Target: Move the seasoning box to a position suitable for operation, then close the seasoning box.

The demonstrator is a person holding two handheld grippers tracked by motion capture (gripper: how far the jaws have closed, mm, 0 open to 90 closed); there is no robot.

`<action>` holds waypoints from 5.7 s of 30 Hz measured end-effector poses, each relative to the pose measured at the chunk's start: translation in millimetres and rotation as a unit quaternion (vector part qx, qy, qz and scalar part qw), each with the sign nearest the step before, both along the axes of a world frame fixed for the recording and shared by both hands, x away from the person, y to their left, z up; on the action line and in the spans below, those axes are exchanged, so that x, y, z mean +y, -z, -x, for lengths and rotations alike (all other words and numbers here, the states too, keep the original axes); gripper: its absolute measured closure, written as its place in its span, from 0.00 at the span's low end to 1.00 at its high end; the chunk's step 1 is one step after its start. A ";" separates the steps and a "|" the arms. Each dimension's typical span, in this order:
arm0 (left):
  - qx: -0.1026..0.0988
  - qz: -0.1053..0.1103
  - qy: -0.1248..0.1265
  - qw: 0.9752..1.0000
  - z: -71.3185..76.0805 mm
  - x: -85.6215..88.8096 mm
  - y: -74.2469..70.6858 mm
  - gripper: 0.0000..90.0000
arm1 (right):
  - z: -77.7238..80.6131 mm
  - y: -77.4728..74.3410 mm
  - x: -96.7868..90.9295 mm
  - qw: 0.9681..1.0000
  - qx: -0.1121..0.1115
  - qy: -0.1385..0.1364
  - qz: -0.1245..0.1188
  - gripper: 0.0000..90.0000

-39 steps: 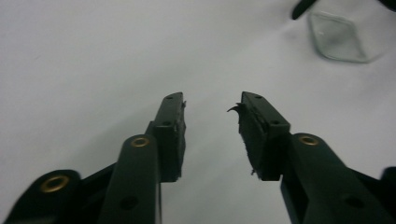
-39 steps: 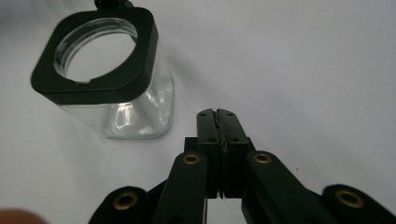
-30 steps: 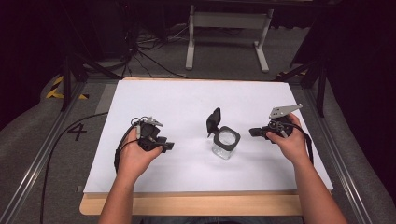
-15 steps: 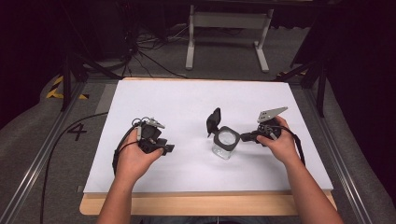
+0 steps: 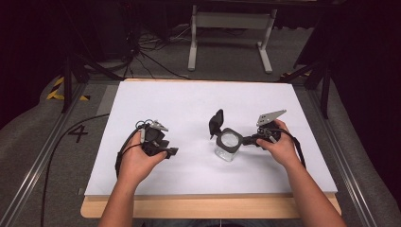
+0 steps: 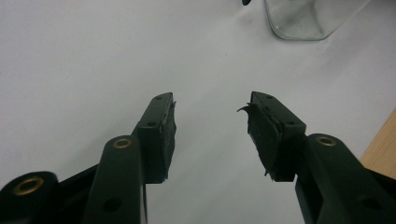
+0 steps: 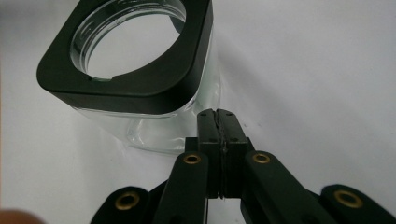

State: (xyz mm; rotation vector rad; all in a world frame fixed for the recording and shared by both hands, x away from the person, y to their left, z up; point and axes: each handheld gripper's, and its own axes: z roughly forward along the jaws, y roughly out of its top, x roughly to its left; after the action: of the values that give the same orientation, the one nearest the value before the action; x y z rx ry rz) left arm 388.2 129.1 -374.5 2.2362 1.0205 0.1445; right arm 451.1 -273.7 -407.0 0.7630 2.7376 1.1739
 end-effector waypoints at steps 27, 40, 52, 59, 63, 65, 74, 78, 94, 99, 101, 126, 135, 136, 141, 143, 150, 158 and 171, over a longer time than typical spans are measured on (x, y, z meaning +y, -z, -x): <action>0.003 0.002 0.016 1.000 -12.6 -10.5 -0.3 0.56 | 25.9 2.8 14.9 0.998 0.023 -0.044 0.047 1.00; 0.002 -0.009 0.024 1.000 -14.8 -13.6 0.3 0.55 | 34.8 2.8 26.6 0.995 0.028 -0.069 0.061 1.00; 0.008 0.002 0.049 0.999 -12.8 -24.3 -3.4 0.57 | 35.7 -5.5 12.1 0.998 0.020 -0.040 0.042 1.00; 0.015 0.007 0.078 0.997 -7.9 -36.9 -7.0 0.58 | 37.1 -16.1 -3.2 1.000 0.007 -0.021 0.020 1.00; 0.013 0.012 0.102 0.995 -2.1 -46.1 -9.7 0.59 | 36.4 -23.6 -8.9 1.000 0.003 -0.016 -0.001 1.00; 0.008 0.015 0.109 0.994 2.3 -51.1 -10.4 0.60 | 37.0 -27.6 -10.8 1.000 0.002 -0.015 -0.009 1.00; 0.017 0.031 0.177 0.983 17.6 -82.4 -4.6 0.72 | 35.2 -44.0 -14.1 1.000 -0.013 -0.008 -0.027 1.00; 0.027 0.038 0.203 0.978 20.7 -99.4 3.1 0.82 | 34.1 -45.2 -8.3 1.000 -0.019 -0.016 -0.019 1.00; -0.010 0.090 0.198 0.976 16.6 -129.1 38.3 1.00 | 13.3 -62.2 4.3 0.999 -0.032 -0.021 -0.002 1.00; -0.025 0.108 0.178 0.978 16.4 -130.2 41.5 0.99 | 8.6 -70.0 5.8 0.999 -0.038 -0.016 -0.003 1.00; -0.027 0.110 0.176 0.978 15.2 -129.7 42.1 0.99 | 5.9 -76.3 6.8 0.999 -0.043 -0.015 -0.004 1.00; -0.026 0.116 0.176 0.977 15.0 -130.1 41.0 0.98 | -39.2 -124.5 57.4 0.998 -0.049 -0.034 0.008 1.00; -0.022 0.120 0.176 0.977 15.0 -131.1 40.3 0.99 | -40.5 -118.3 57.6 0.998 -0.044 -0.035 0.013 1.00; -0.024 0.119 0.175 0.977 15.1 -131.4 40.4 0.99 | -39.8 -118.4 57.4 0.998 -0.045 -0.035 0.013 1.00; -0.028 0.120 0.174 0.977 15.4 -133.3 40.9 1.00 | -34.8 -118.5 56.3 0.998 -0.049 -0.037 0.009 1.00; -0.027 0.118 0.176 0.977 15.1 -133.6 40.9 1.00 | -33.6 -118.0 55.5 0.998 -0.049 -0.040 0.005 1.00; -0.026 0.114 0.178 0.977 15.0 -133.7 41.0 0.99 | -21.9 -115.6 58.2 0.997 -0.047 -0.063 0.013 1.00; -0.025 0.105 0.177 0.978 15.4 -134.8 41.8 0.99 | -4.6 -106.5 59.1 0.995 -0.041 -0.085 0.010 1.00; -0.032 0.109 0.174 0.978 15.6 -133.8 42.2 0.99 | 14.1 -87.8 62.1 0.994 -0.024 -0.107 0.022 1.00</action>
State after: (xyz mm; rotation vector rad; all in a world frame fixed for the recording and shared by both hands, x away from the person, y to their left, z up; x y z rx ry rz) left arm 372.7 -4.8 -416.7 2.1535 0.5665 -0.0466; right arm 437.0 -211.6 -319.2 0.4391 2.8503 1.1442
